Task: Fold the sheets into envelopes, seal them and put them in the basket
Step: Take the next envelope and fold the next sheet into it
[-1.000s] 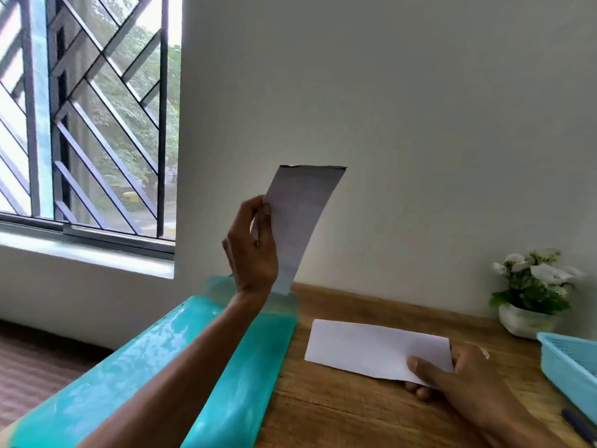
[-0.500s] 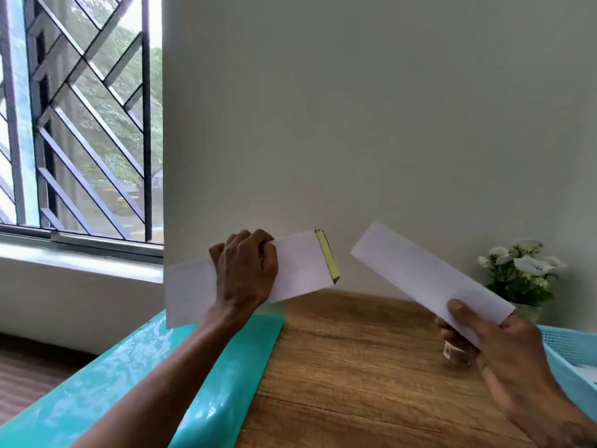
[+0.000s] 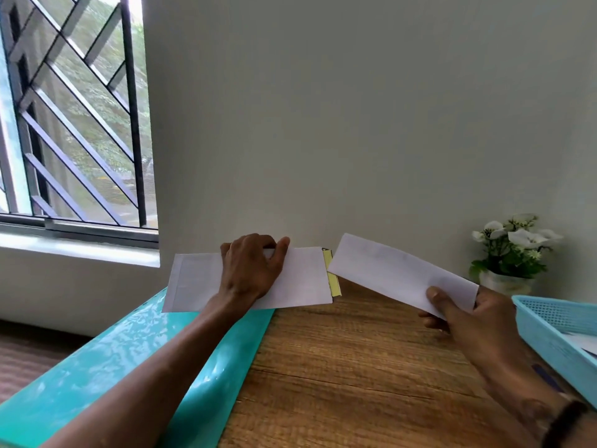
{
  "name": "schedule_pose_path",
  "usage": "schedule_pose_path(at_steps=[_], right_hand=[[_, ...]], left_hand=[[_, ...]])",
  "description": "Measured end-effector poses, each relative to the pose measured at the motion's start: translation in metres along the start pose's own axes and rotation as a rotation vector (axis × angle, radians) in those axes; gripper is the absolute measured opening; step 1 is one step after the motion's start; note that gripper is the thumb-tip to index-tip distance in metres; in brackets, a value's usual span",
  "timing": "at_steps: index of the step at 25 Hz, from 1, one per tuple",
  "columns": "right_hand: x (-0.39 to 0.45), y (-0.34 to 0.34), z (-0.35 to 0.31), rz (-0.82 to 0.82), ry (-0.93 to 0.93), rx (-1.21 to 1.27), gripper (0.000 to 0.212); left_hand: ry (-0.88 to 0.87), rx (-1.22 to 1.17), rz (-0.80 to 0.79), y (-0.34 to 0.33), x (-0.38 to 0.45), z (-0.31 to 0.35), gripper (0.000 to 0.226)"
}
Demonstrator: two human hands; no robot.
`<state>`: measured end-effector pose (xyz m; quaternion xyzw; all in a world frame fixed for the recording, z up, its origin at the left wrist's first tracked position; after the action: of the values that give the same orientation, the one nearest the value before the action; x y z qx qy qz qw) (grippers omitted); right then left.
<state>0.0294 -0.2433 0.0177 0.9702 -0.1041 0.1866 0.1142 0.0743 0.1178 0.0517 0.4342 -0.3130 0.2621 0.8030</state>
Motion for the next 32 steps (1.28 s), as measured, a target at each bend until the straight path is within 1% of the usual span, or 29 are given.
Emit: schedule_pose_path(at_steps=[2,7,11,13,16,18,22,25,27,28,29,32], right_hand=[[0.001,0.0,-0.002,-0.001,0.02,-0.018,0.034],[0.002,-0.001,-0.003,-0.026,0.051,-0.026,0.018],[0.003,-0.01,-0.003,-0.092,0.074,-0.062,0.017],[0.005,-0.013,0.001,-0.132,0.054,-0.069,0.017],[0.008,-0.014,0.009,-0.188,-0.033,-0.03,0.015],[0.009,-0.016,0.012,-0.234,-0.074,-0.038,0.017],[0.006,-0.023,0.017,-0.296,-0.113,-0.01,0.02],[0.004,-0.032,0.027,-0.342,-0.173,0.073,0.023],[0.006,-0.031,0.032,-0.325,-0.209,0.14,0.023],[0.009,-0.029,0.035,-0.3,-0.23,0.179,0.022],[0.011,-0.026,0.038,-0.277,-0.25,0.224,0.022],[0.015,-0.022,0.044,-0.252,-0.295,0.349,0.025]], left_hand=[[0.011,-0.033,0.003,0.0,0.0,-0.002,0.045],[0.056,-0.067,0.005,0.0,-0.001,-0.006,0.049],[0.123,-0.1,0.005,-0.001,-0.001,-0.014,0.05],[0.137,-0.108,0.02,0.001,-0.001,-0.015,0.049],[0.055,-0.096,0.016,-0.002,0.0,-0.011,0.05],[-0.048,-0.058,0.004,-0.005,0.0,-0.003,0.053],[-0.226,-0.022,-0.019,-0.013,-0.004,0.019,0.048],[-0.277,-0.032,-0.065,-0.023,-0.012,0.034,0.047],[-0.296,-0.025,-0.134,-0.027,-0.017,0.046,0.047],[-0.312,-0.002,-0.193,-0.029,-0.02,0.053,0.05],[-0.342,0.043,-0.268,-0.033,-0.023,0.058,0.058],[-0.448,0.228,-0.5,-0.052,-0.034,0.065,0.105]])
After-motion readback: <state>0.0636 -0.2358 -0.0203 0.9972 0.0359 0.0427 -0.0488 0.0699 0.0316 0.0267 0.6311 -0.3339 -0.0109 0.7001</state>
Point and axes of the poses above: each hand's wrist, its own x-axis towards the middle knuckle, its own y-axis out of the back of the hand, z = x × y, the point moved 9 cm from there along x, towards the middle knuckle, and after that the axes turned 8 degrees about -z, right-handed, at the moved point
